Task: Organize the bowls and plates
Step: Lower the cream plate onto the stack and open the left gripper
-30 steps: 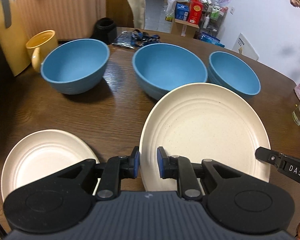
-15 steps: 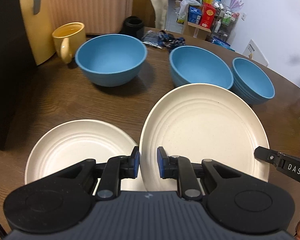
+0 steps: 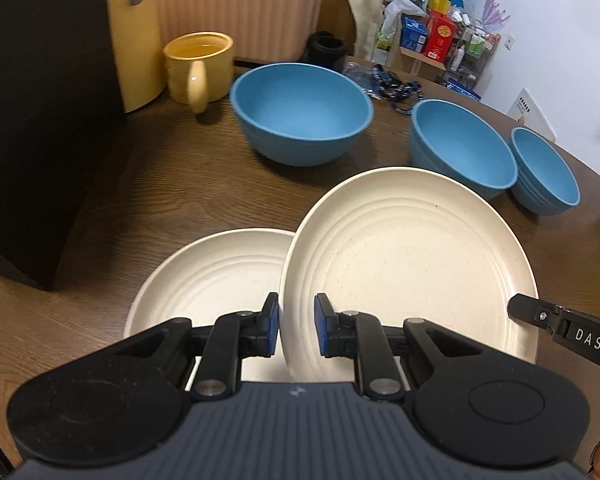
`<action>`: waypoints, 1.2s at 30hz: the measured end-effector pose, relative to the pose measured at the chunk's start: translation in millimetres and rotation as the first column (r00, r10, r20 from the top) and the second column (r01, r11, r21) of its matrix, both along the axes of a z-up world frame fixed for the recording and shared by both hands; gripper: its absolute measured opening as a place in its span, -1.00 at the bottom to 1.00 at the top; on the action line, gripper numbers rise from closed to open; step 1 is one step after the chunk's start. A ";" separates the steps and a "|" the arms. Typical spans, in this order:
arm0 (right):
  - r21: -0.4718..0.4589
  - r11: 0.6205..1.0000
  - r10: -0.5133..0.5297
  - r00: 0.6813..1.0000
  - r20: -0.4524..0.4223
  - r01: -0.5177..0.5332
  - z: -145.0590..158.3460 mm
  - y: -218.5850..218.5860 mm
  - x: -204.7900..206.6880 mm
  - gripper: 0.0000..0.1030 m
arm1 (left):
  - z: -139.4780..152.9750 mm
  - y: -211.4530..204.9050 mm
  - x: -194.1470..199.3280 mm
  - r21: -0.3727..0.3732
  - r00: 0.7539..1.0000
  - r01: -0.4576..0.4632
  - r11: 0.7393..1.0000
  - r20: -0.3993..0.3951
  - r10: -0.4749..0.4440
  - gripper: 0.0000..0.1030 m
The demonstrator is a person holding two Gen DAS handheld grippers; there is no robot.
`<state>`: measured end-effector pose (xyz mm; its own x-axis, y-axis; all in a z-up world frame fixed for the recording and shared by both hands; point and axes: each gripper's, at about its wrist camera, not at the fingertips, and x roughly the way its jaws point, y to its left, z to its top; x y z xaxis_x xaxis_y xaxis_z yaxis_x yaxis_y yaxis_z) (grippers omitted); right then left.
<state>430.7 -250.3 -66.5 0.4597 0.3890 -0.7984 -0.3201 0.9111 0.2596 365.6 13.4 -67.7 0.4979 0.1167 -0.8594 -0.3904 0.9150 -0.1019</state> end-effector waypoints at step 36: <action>-0.140 0.990 0.036 0.999 0.002 -0.036 -25.2 104.3 -53.4 -0.81 | -31.7 80.3 -42.3 0.018 0.998 0.026 1.000 -0.059 -0.025 -0.64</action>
